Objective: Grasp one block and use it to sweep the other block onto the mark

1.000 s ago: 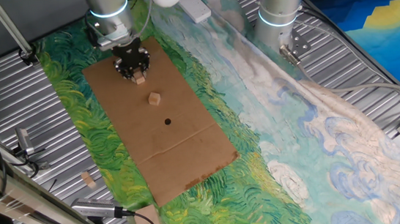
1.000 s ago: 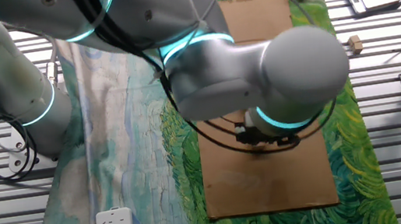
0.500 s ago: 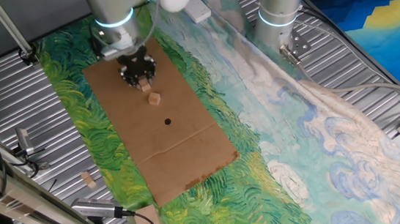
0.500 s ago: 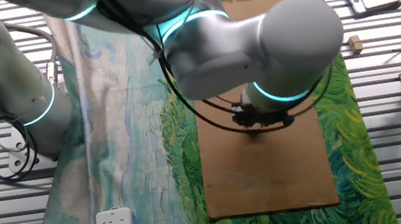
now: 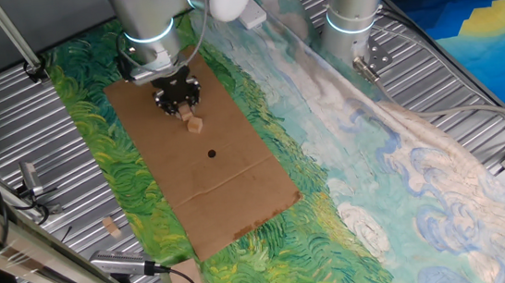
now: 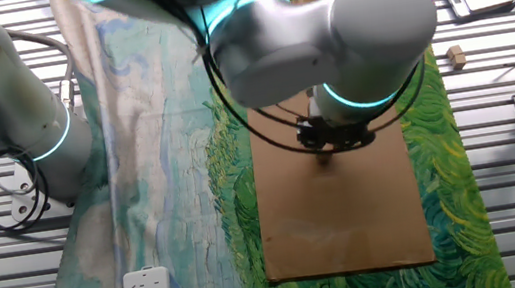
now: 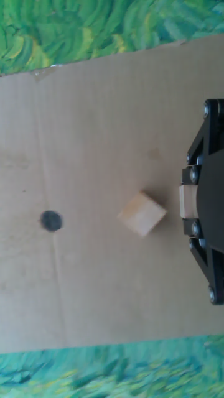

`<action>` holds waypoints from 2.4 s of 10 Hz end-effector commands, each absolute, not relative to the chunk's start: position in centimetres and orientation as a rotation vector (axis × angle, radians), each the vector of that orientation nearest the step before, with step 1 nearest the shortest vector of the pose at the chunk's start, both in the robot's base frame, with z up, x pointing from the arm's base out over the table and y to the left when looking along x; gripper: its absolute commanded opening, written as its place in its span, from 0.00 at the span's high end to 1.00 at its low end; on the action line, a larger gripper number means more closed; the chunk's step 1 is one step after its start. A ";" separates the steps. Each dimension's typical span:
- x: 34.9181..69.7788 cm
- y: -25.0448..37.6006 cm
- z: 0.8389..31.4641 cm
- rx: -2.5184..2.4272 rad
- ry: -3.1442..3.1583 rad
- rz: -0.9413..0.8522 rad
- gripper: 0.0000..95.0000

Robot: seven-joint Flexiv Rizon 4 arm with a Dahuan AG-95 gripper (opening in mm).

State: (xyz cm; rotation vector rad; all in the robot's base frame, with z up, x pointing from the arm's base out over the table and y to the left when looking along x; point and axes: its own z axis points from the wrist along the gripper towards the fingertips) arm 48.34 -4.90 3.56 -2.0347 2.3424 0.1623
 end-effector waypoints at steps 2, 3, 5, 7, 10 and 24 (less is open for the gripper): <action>48.8 -3.2 3.1 -1.997 2.362 0.174 1.00; 49.0 -2.5 3.2 -1.986 2.369 0.178 1.00; 49.4 -1.4 3.4 -1.966 2.382 0.185 1.00; 49.8 -0.5 3.5 -1.951 2.394 0.188 1.00; 49.9 0.3 3.4 -1.937 2.398 0.198 1.00; 49.9 0.0 3.5 -2.015 2.311 0.179 1.00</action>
